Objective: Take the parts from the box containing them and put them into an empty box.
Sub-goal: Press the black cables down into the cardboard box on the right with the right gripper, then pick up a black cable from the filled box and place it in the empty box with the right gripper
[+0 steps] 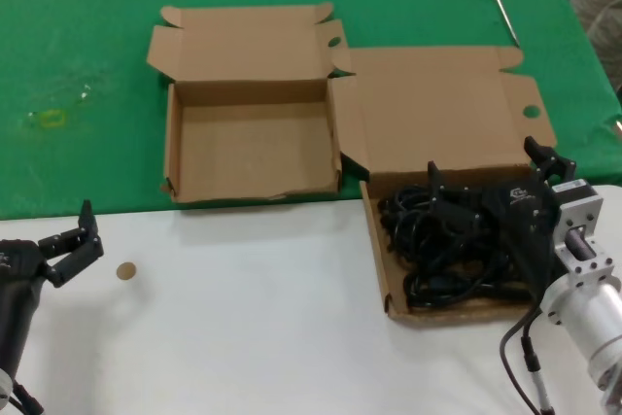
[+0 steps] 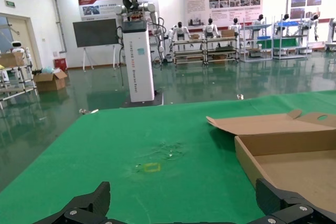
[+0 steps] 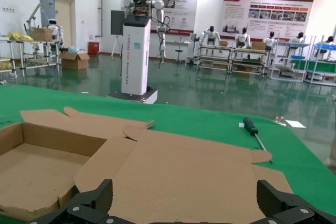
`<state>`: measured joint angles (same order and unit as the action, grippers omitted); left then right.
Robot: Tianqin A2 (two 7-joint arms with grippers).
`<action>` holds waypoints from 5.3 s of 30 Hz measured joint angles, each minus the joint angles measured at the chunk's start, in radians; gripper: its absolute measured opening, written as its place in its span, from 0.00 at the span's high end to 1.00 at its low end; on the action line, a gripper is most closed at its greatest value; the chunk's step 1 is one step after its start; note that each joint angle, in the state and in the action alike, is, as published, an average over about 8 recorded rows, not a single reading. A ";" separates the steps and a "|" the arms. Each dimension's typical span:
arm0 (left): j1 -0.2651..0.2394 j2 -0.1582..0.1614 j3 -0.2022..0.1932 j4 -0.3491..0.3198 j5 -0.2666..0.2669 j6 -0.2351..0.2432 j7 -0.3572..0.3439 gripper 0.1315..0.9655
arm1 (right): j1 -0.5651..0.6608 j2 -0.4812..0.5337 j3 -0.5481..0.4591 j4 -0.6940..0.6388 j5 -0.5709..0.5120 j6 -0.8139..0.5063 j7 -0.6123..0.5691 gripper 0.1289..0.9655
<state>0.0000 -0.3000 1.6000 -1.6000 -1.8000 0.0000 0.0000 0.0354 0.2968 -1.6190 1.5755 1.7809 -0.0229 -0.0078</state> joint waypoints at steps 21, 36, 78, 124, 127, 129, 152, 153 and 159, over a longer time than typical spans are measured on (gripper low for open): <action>0.000 0.000 0.000 0.000 0.000 0.000 0.000 0.00 | 0.000 0.000 0.000 0.000 0.000 0.000 0.000 0.00; 0.000 0.000 0.000 0.000 0.000 0.000 0.000 0.00 | 0.000 0.000 0.000 0.000 0.000 0.000 0.000 0.00; 0.000 0.000 0.000 0.000 0.000 0.000 0.000 0.44 | 0.057 0.450 -0.182 0.037 0.141 -0.040 0.060 0.00; 0.000 0.000 0.000 0.000 0.000 0.000 0.000 0.98 | 0.647 0.568 -0.381 -0.345 -0.260 -1.002 -0.361 0.10; 0.000 0.000 0.000 0.000 0.000 0.000 0.000 0.98 | 0.657 0.555 -0.384 -0.355 -0.274 -0.999 -0.361 0.10; 0.000 0.000 0.000 0.000 0.000 0.000 0.000 0.98 | 0.663 0.547 -0.386 -0.363 -0.282 -0.996 -0.363 0.15; 0.000 0.000 0.000 0.000 0.000 0.000 0.000 0.98 | 0.671 0.523 -0.392 -0.359 -0.327 -0.993 -0.336 0.74; 0.000 0.000 0.000 0.000 0.000 0.000 0.000 0.98 | 0.671 0.526 -0.391 -0.354 -0.326 -0.997 -0.331 0.77; 0.000 0.000 0.000 0.000 0.000 0.000 0.000 0.98 | 0.676 0.545 -0.385 -0.322 -0.321 -1.024 -0.296 0.79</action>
<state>0.0000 -0.3000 1.6000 -1.6000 -1.7998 0.0000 -0.0002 0.7117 0.8413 -2.0036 1.2540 1.4603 -1.0466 -0.3043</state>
